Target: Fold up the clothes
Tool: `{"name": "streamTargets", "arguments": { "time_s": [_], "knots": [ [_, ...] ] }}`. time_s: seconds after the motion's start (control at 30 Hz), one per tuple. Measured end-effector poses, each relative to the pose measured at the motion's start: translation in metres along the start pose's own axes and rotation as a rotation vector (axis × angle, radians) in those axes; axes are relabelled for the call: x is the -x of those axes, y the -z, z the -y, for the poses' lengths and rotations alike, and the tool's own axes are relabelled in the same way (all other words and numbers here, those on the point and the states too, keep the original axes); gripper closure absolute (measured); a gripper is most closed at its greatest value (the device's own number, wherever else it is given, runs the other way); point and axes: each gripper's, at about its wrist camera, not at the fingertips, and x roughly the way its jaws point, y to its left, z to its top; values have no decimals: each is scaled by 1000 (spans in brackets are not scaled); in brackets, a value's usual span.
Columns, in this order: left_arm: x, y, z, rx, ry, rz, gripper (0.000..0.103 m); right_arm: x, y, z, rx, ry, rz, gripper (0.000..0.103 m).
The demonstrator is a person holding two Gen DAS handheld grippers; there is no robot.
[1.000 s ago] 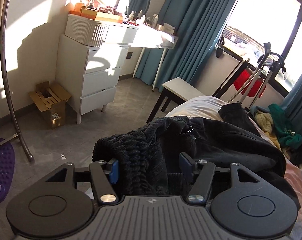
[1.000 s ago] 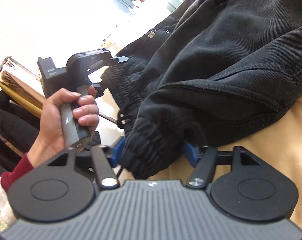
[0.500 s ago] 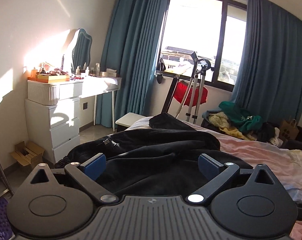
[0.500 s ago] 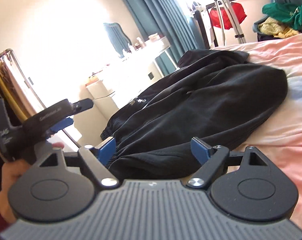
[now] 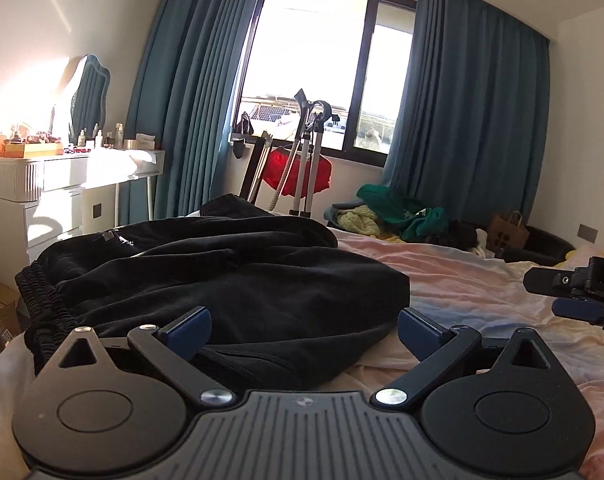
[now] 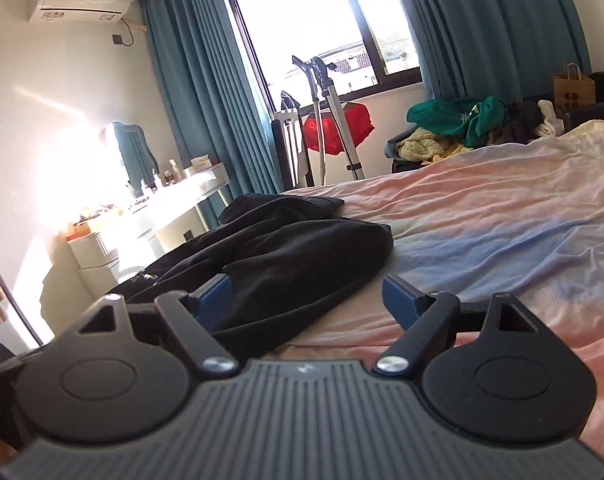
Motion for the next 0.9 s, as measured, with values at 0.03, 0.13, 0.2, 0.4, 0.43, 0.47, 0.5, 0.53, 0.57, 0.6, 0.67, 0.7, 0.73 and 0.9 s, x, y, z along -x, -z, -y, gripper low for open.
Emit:
{"name": "streamTargets", "arguments": {
  "time_s": [0.03, 0.13, 0.2, 0.4, 0.43, 0.47, 0.5, 0.53, 0.57, 0.6, 0.67, 0.7, 0.73, 0.9],
  "knots": [
    [-3, 0, -1, -2, -5, 2, 2, 0, -2, -1, -3, -1, 7, 19],
    [-11, 3, -5, -4, -16, -16, 2, 2, -4, -5, 3, -3, 27, 19],
    [-17, 5, -9, -17, -32, -37, 2, 3, -4, -8, 28, 10, 20, 19],
    [-37, 11, 4, -88, 12, -104, 2, 6, -6, 0, -10, 33, -6, 19],
    [-44, 14, 10, -104, 28, -134, 2, 7, -7, 2, -20, 43, -2, 19],
    [-51, 16, 17, -121, 45, -164, 3, 9, -8, 5, -30, 53, 2, 19],
    [-59, 19, 24, -141, 61, -190, 3, 10, -10, 7, -41, 64, 7, 19],
    [-69, 23, 33, -168, 74, -212, 3, 12, -12, 13, -63, 66, 10, 19],
    [-82, 24, 42, -192, 81, -229, 3, 14, -14, 19, -91, 64, 11, 19],
    [-99, 21, 51, -210, 79, -240, 3, 16, -16, 28, -131, 52, 14, 19],
    [-133, 16, 69, -245, 75, -263, 4, 20, -20, 47, -219, 26, 23, 19],
    [-150, 13, 79, -263, 73, -274, 6, 22, -21, 57, -259, 21, 31, 19],
    [-167, 10, 88, -280, 71, -285, 8, 20, -20, 66, -284, 40, 32, 19],
    [-252, -3, 134, -369, 60, -340, 8, -3, -12, 112, -413, 155, 8, 17]
  ]
}}
